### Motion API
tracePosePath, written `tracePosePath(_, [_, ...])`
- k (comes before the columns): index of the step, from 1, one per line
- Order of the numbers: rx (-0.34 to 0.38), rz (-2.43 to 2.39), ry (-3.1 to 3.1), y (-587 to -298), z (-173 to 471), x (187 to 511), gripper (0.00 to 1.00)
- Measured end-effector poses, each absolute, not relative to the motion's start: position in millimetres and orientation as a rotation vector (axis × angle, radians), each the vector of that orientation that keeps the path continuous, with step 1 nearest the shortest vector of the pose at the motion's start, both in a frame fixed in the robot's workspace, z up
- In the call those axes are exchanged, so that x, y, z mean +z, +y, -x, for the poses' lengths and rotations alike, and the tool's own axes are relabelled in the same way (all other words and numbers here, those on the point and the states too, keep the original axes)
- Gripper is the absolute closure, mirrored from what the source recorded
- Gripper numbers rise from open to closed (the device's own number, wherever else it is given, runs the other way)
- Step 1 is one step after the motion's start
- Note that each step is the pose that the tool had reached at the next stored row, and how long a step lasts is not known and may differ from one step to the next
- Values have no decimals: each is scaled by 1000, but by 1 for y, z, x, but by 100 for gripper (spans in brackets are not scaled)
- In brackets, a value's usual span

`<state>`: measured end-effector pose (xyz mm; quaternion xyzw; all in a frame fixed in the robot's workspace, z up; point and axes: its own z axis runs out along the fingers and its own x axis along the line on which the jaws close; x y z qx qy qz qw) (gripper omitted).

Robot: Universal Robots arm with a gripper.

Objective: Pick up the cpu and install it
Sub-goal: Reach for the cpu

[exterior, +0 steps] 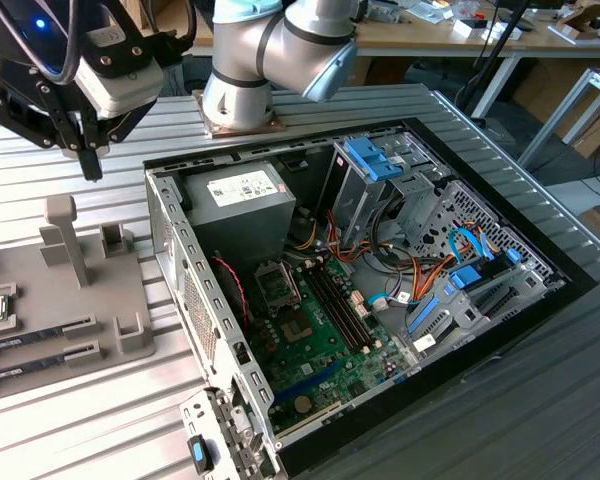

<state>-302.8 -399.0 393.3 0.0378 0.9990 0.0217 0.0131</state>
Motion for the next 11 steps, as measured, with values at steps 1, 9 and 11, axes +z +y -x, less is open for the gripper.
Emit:
tracePosePath(1, [68,-118,3112,-399,305,393,89])
tracePosePath(9, [68,-118,3112,-399,317,393,89])
tracePosePath(11, [68,-118,3112,-399,320,393,89])
